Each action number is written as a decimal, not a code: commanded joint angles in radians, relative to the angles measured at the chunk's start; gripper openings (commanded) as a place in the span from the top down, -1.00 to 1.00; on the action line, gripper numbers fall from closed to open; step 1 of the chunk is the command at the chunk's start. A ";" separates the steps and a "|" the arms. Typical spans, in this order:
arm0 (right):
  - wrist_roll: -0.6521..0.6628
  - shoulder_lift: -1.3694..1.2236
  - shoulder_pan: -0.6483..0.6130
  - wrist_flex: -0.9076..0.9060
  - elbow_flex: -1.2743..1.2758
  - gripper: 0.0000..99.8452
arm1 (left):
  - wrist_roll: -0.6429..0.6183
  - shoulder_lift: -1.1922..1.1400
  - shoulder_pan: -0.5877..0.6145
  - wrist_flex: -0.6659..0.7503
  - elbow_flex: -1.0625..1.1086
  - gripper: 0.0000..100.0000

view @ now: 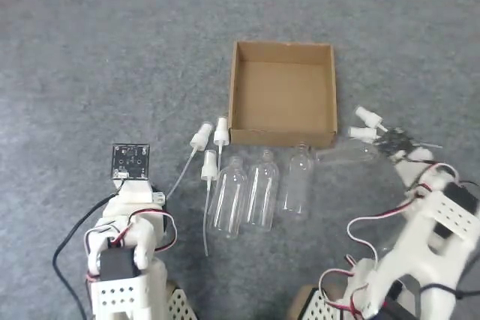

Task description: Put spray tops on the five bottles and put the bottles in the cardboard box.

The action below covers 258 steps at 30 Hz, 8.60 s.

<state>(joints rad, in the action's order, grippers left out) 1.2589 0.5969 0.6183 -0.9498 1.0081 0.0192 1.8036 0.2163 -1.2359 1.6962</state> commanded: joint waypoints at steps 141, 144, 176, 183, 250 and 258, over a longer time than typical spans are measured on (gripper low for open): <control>-0.365 -1.225 0.033 -0.507 -1.409 0.71 | 0.006 0.000 0.003 0.025 -0.012 0.97; -0.365 -1.237 0.038 -0.513 -1.428 0.86 | 0.006 0.000 0.003 0.025 -0.012 0.97; -0.505 -0.208 -0.294 -0.338 -0.500 0.99 | 0.377 -0.813 0.038 -0.055 -0.848 0.97; -0.408 -0.070 -0.220 -0.355 -0.353 0.99 | 0.252 -1.367 -0.153 -0.034 -1.165 0.91; -0.463 -0.849 0.061 -0.302 -0.865 0.43 | 0.153 -1.336 -0.184 0.164 -0.875 0.98; -0.463 -0.805 -0.007 -0.367 -0.928 0.39 | 0.153 -1.336 -0.184 0.164 -0.875 0.98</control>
<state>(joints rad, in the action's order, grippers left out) 0.8017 -0.2793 0.6337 -1.2873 0.1442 0.1588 0.4227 0.0292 -1.0932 0.8263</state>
